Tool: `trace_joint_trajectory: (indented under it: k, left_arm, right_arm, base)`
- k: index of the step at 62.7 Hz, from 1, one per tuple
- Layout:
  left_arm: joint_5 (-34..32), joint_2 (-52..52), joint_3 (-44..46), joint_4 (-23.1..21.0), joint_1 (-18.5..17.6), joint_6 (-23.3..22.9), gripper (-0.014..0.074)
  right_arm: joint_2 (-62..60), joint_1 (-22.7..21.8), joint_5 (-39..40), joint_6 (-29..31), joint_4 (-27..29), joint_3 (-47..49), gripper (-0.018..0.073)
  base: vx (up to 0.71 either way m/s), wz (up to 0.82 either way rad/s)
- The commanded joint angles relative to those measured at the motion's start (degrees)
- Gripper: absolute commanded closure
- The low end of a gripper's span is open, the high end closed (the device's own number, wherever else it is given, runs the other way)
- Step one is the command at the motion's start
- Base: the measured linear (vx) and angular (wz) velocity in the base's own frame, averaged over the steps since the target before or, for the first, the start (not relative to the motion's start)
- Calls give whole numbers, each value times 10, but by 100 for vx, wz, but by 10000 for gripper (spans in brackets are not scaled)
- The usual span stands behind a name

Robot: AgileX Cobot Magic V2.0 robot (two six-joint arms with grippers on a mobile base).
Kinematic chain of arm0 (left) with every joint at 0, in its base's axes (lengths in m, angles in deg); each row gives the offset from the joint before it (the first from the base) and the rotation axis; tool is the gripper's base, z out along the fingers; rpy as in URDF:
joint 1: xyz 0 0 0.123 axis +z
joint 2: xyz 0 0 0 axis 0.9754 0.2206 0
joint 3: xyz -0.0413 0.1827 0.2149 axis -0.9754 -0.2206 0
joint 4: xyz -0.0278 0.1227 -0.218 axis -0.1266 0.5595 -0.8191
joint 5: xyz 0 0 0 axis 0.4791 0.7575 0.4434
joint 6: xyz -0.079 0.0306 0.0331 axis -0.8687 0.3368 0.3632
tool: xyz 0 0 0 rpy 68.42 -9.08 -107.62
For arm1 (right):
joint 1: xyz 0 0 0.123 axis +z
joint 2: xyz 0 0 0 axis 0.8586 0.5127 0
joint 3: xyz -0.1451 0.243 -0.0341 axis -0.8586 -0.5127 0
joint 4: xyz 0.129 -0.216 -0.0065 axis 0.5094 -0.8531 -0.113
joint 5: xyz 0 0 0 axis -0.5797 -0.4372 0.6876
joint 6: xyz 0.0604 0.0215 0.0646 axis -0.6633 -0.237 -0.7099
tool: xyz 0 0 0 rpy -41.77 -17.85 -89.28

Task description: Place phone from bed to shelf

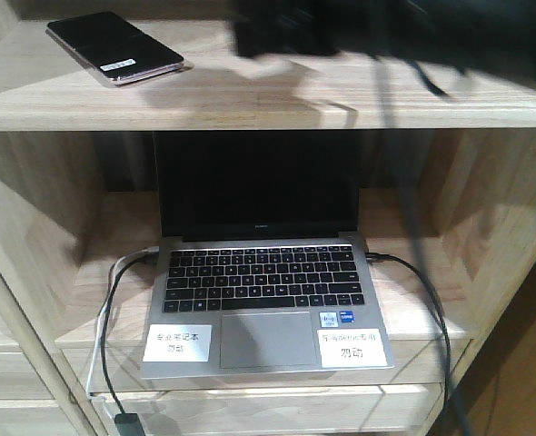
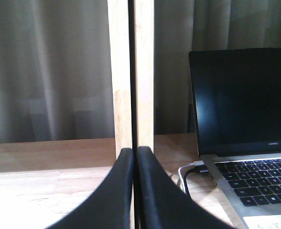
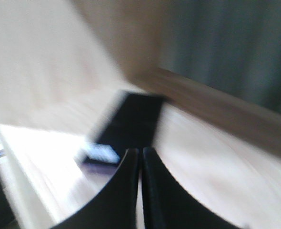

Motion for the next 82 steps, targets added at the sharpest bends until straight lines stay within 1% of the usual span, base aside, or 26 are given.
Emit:
trace_joint_trajectory:
  k: [1,8,13,40,56,68,82]
  left_arm:
    - [-39,-4,14,-6,-3,-5,595]
    - [-39,-4,14,-6,-3,-5,595]
    - [-39,-4,14,-6,-3,-5,595]
    - [-39,-4,14,-6,-3,-5,595]
    - [-39,-4,14,-6,-3,-5,595]
    - [-39,-4,14,-6,-3,-5,595]
    - [-39,-4,14,-6,-3,-5,595]
  right_arm:
    - [-76,-2,83,2,9,-53,564]
    - [-143,-2,101,9,9,-122,564]
    - [-192,-2,102,16,9,-168,564]
    - [-475,-2,103,14,9,-391,564]
    - [-636,-2,102,14,9,-508,564]
    - [-707,-2,103,14,9,-566,564]
    - [-721,-2,103,14,9,-572,564]
  base:
    - [0,0]
    - [0,0]
    - [0,0]
    - [0,0]
    - [0,0]
    - [0,0]
    - [0,0]
